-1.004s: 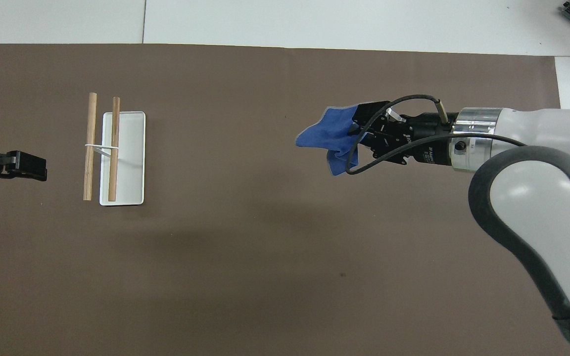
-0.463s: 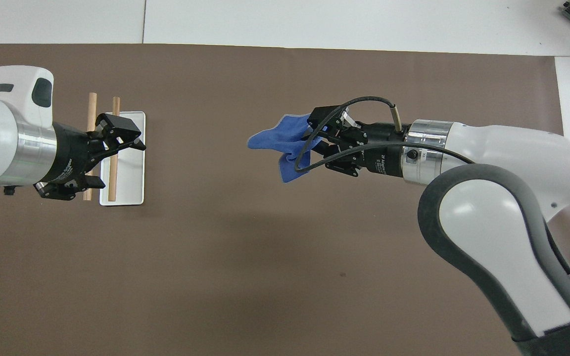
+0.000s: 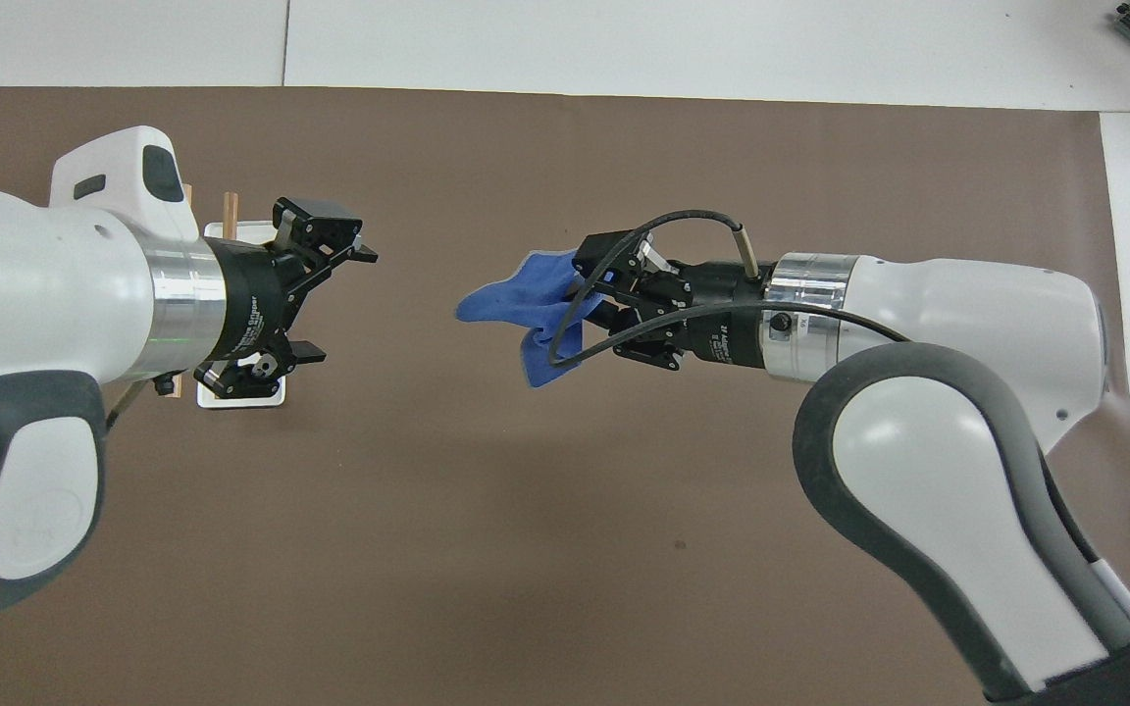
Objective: Right arm passes towel to left arm to hang
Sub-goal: 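Hold the towel out with the right gripper while the left gripper approaches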
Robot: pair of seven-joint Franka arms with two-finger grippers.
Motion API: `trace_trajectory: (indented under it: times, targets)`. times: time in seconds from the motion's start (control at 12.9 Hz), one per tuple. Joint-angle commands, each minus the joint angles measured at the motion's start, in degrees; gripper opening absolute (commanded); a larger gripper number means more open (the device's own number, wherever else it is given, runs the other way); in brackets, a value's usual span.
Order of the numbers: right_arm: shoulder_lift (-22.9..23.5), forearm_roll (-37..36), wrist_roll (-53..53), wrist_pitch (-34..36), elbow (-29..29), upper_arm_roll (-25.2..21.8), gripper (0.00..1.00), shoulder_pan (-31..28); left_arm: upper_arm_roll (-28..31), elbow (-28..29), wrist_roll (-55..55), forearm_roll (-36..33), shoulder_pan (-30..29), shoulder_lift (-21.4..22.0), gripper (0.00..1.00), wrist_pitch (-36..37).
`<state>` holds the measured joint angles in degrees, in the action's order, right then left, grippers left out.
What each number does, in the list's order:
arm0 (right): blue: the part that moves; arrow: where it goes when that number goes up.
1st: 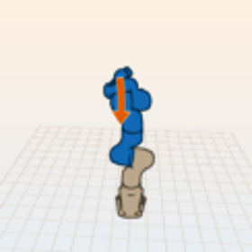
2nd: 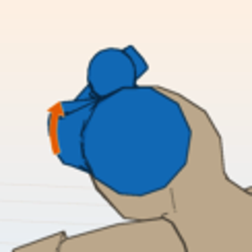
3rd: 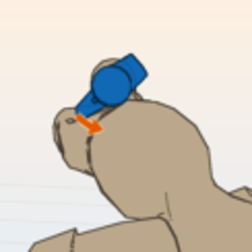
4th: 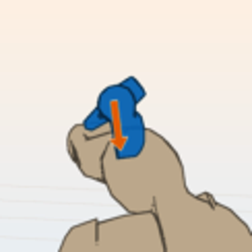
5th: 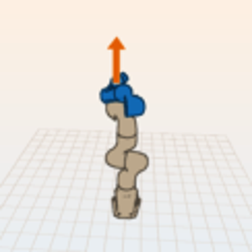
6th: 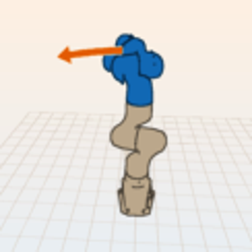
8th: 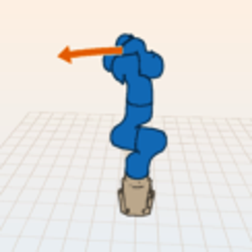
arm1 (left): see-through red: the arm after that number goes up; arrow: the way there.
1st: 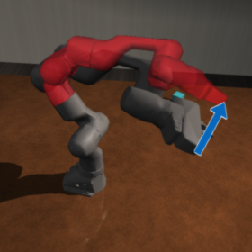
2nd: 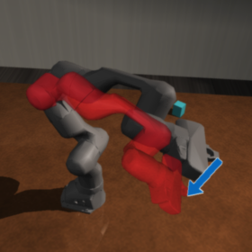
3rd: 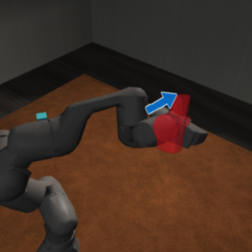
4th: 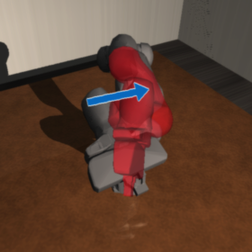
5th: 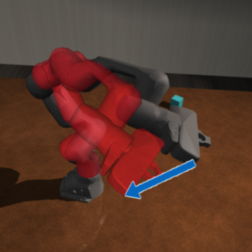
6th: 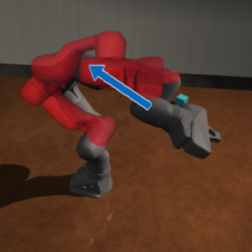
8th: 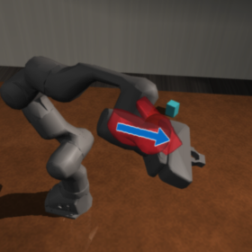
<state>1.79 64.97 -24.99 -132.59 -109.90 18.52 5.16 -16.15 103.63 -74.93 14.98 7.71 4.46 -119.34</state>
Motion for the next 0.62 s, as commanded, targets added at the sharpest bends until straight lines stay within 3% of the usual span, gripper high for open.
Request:
trace_trajectory:
  times: [0.0,0.54]
  targets:
    - [-0.47,1.38,-2.16,0.32,0.04,0.28,0.00,1.08,-2.04,5.78,-5.22,1.01,-0.42,2.57,1.00,-7.64]
    - [-0.82,1.03,-5.41,0.40,0.04,0.28,0.00,3.45,-4.41,7.29,-9.52,1.81,-0.24,2.84,1.00,-9.51]
